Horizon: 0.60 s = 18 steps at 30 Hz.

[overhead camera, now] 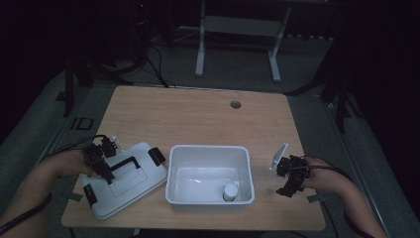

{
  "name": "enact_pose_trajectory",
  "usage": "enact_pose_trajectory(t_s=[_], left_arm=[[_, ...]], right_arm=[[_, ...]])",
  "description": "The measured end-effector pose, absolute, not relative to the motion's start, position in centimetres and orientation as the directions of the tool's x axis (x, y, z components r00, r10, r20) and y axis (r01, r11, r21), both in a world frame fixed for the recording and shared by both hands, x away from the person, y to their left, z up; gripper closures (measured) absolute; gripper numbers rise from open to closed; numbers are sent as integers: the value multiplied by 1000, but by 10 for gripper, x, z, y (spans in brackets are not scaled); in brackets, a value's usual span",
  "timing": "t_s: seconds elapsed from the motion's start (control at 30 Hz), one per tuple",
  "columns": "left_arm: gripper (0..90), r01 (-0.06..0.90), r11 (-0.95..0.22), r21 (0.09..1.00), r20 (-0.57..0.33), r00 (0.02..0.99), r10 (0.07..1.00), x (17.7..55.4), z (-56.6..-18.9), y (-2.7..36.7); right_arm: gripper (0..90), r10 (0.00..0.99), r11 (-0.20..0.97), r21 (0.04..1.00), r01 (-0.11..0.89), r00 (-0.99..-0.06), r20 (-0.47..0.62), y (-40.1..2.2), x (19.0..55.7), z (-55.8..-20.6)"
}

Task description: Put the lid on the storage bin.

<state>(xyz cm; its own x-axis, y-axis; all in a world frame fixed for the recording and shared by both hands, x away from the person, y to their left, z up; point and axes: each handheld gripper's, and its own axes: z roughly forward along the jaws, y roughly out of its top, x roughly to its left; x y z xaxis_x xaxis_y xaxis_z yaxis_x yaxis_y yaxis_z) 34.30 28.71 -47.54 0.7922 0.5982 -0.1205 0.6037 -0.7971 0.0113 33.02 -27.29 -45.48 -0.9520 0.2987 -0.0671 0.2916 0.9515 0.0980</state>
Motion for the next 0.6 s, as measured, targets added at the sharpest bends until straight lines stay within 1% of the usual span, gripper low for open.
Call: enact_pose_trajectory(t_s=[0.2,0.3,0.33,0.37,0.6], left_arm=[[678,592,-806,13,-125,800,586,346,-478,284],[762,584,-811,22,-128,807,577,346,-479,284],[777,589,-807,23,-146,801,581,347,-479,284],[818,592,-805,24,-153,798,583,347,-478,284],[834,613,-790,18,-156,782,603,346,-478,282]], right_arm=[[178,295,950,124,286,-953,-67,-274,328,-455],[178,297,950,121,288,-953,-60,-275,327,-459],[178,298,950,119,289,-953,-61,-276,327,-460],[178,299,950,118,291,-952,-59,-276,326,-461],[178,300,950,110,292,-952,-62,-276,326,-464]])
